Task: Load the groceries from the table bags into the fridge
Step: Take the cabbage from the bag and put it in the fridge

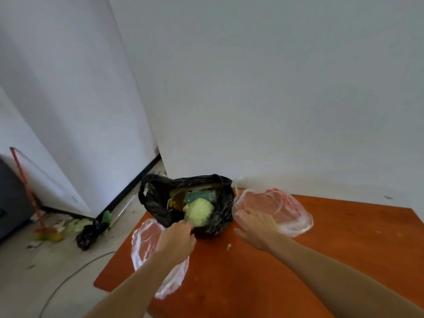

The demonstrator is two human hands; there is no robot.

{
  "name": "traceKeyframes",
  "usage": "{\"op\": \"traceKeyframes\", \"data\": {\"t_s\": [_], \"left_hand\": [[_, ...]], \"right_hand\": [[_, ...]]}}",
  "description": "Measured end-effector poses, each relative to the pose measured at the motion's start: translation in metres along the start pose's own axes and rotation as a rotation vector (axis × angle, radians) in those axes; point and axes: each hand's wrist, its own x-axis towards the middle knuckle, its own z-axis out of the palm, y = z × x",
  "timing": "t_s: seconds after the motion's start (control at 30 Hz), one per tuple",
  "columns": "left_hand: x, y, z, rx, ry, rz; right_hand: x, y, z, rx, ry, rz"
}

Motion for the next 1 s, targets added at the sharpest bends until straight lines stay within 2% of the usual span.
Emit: {"op": "traceKeyframes", "data": {"t_s": [0.2, 0.33, 0.4, 0.6, 0.8, 1.0], "left_hand": [[0.090, -0.052, 0.036, -0.003, -0.054, 0.074], [0.151, -0.079, 0.054, 0.149, -0.018, 0.329], [0.185, -0.088, 0.054, 0.209, -0.003, 0.382], [0.254, -0.116, 0.070, 0.435, -0.162, 0.382], [0.283, -0.155, 0.104, 0.366, -0.401, 0.220], [0.293, -0.171, 0.132, 0.257, -0.567, 0.166]], "right_hand": [[0.092, -0.008, 0.038, 0.052, 0.002, 0.041], [0.144, -0.013, 0.060, 0.075, 0.010, 0.070], [0.166, -0.015, 0.072, 0.099, 0.032, 0.101], [0.212, -0.021, 0.106, 0.137, 0.005, 0.059], [0.245, -0.027, 0.134, 0.237, -0.193, 0.018], [0.261, -0.029, 0.152, 0.252, -0.269, 0.026]]}}
